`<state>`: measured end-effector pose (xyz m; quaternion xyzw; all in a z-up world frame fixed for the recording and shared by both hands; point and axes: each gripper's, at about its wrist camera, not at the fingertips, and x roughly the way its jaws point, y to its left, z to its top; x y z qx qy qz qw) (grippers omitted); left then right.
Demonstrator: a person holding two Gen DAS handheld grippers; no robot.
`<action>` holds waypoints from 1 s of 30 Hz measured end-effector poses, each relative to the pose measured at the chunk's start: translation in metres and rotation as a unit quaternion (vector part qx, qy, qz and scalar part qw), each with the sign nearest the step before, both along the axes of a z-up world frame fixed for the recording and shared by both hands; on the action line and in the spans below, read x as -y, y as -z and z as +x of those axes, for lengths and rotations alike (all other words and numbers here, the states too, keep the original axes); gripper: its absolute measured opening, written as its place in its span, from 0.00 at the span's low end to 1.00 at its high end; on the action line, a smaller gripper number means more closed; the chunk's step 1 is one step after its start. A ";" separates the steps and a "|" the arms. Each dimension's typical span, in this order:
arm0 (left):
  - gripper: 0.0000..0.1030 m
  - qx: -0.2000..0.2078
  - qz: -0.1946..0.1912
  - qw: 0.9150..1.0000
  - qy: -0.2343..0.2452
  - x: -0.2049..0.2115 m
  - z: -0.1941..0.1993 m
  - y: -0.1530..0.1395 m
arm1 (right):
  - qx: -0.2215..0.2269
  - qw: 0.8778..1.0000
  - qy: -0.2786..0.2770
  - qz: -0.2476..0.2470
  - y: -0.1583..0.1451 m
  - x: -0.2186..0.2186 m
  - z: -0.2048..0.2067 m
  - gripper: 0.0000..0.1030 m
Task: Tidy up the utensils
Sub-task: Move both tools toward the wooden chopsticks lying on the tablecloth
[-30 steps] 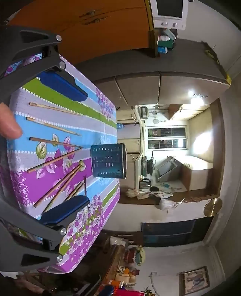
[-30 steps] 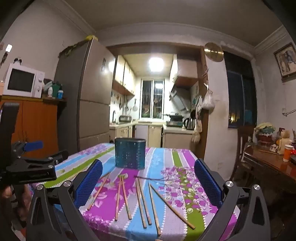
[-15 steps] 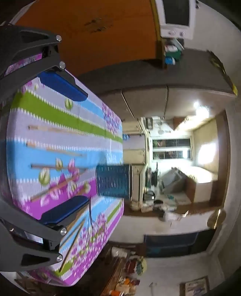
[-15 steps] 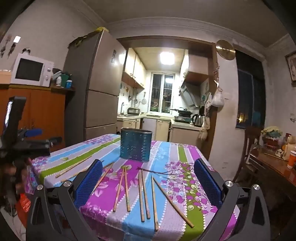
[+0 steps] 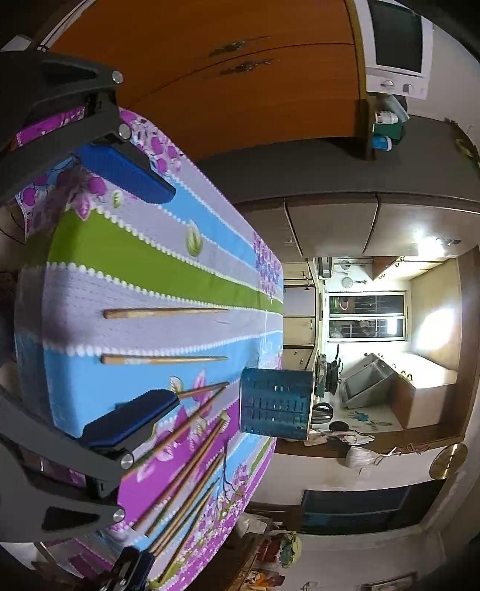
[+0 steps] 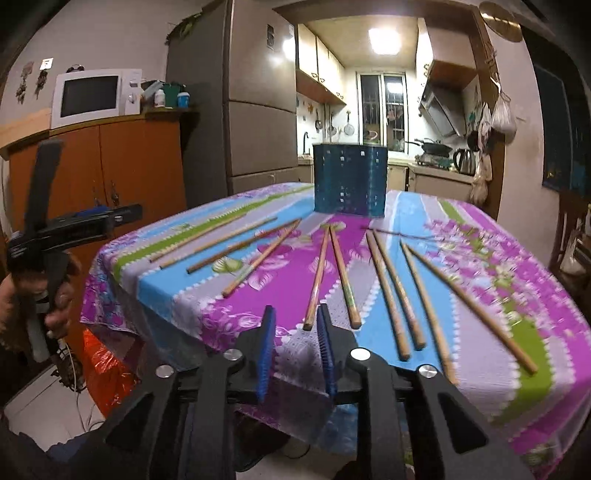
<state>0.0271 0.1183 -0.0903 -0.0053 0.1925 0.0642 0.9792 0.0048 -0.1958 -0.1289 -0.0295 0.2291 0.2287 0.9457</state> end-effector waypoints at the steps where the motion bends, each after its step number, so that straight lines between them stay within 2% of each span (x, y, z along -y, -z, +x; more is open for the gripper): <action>1: 0.95 0.001 -0.001 1.000 0.001 0.000 -0.001 0.002 | -0.001 1.000 0.003 0.002 0.004 0.000 0.005 0.20; 7: 0.95 0.003 -0.003 1.000 0.019 -0.003 -0.007 0.008 | -0.004 1.000 0.016 0.010 0.012 0.002 0.025 0.20; 12: 0.94 -0.003 -0.004 0.999 0.043 0.012 -0.001 0.016 | -0.006 1.000 0.012 0.008 0.017 -0.003 0.031 0.20; 15: 0.91 -0.007 0.006 0.998 0.063 0.020 -0.001 0.021 | 0.000 1.000 0.012 0.010 0.019 -0.004 0.032 0.19; 18: 0.81 -0.011 0.013 0.997 0.073 0.030 0.004 0.029 | 0.001 1.000 0.013 0.014 0.021 -0.001 0.033 0.14; 20: 0.70 -0.012 0.011 0.997 0.071 0.028 0.005 0.032 | 0.000 1.000 0.017 0.019 0.021 0.001 0.033 0.10; 26: 0.45 -0.027 -0.009 0.998 0.065 0.008 0.014 0.040 | 0.001 1.000 0.019 0.021 0.021 0.001 0.033 0.10; 30: 0.38 -0.025 0.026 0.995 0.095 0.025 0.007 0.040 | 0.001 1.000 0.020 0.021 0.021 0.001 0.033 0.10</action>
